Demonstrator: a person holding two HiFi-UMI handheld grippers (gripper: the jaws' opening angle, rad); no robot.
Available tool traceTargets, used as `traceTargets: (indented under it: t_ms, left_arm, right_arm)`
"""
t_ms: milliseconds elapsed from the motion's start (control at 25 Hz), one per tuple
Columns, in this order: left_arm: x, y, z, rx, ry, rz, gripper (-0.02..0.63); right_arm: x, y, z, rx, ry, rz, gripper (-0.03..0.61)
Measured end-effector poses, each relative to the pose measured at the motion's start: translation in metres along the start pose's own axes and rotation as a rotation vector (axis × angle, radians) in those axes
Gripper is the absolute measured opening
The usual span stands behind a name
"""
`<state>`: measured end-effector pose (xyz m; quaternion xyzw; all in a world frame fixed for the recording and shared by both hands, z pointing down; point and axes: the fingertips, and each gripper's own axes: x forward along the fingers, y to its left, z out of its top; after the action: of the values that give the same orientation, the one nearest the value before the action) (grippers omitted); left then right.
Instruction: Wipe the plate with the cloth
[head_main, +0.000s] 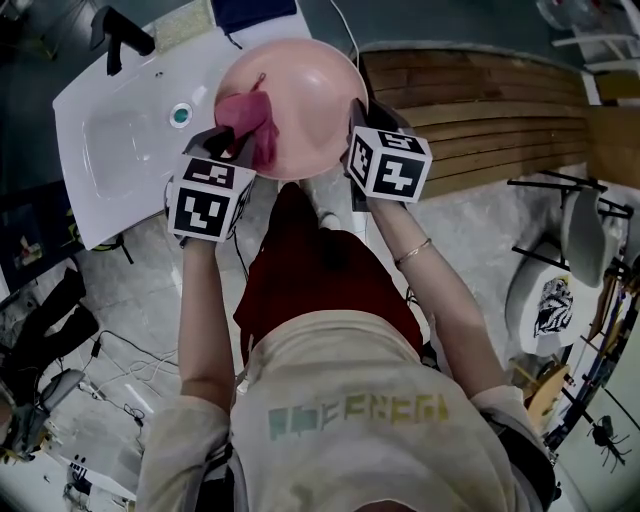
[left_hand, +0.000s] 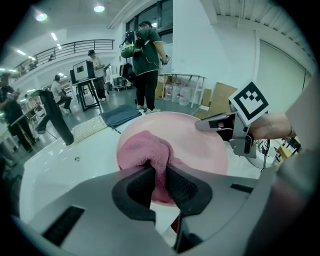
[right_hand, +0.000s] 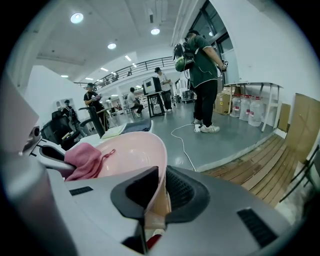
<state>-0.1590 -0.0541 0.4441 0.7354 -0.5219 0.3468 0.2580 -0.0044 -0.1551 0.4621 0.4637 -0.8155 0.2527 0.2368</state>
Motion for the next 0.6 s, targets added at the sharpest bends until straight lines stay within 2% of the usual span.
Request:
traceTargets:
  t_ms: [600]
  left_arm:
    - [-0.016, 0.042, 0.026, -0.114, -0.176, 0.128, 0.067]
  right_arm:
    - [0.002, 0.001, 0.004, -0.048, -0.018, -0.008, 0.063]
